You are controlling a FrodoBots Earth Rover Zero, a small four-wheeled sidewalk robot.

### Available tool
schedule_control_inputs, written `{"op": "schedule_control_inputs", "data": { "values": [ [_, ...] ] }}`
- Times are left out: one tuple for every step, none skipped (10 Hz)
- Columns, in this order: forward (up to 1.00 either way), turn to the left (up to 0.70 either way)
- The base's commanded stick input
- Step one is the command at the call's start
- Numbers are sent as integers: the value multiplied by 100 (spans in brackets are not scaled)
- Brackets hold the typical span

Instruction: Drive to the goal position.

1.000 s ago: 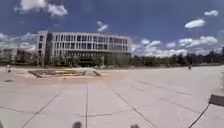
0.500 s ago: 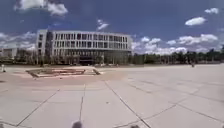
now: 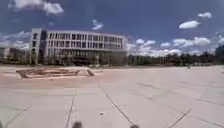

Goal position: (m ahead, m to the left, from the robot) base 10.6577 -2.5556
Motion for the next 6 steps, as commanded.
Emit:
{"op": "schedule_control_inputs", "data": {
  "values": [
    [70, 0],
    [70, 0],
    [70, 0],
    [70, 0],
    [70, 0],
    [70, 0]
  ]
}}
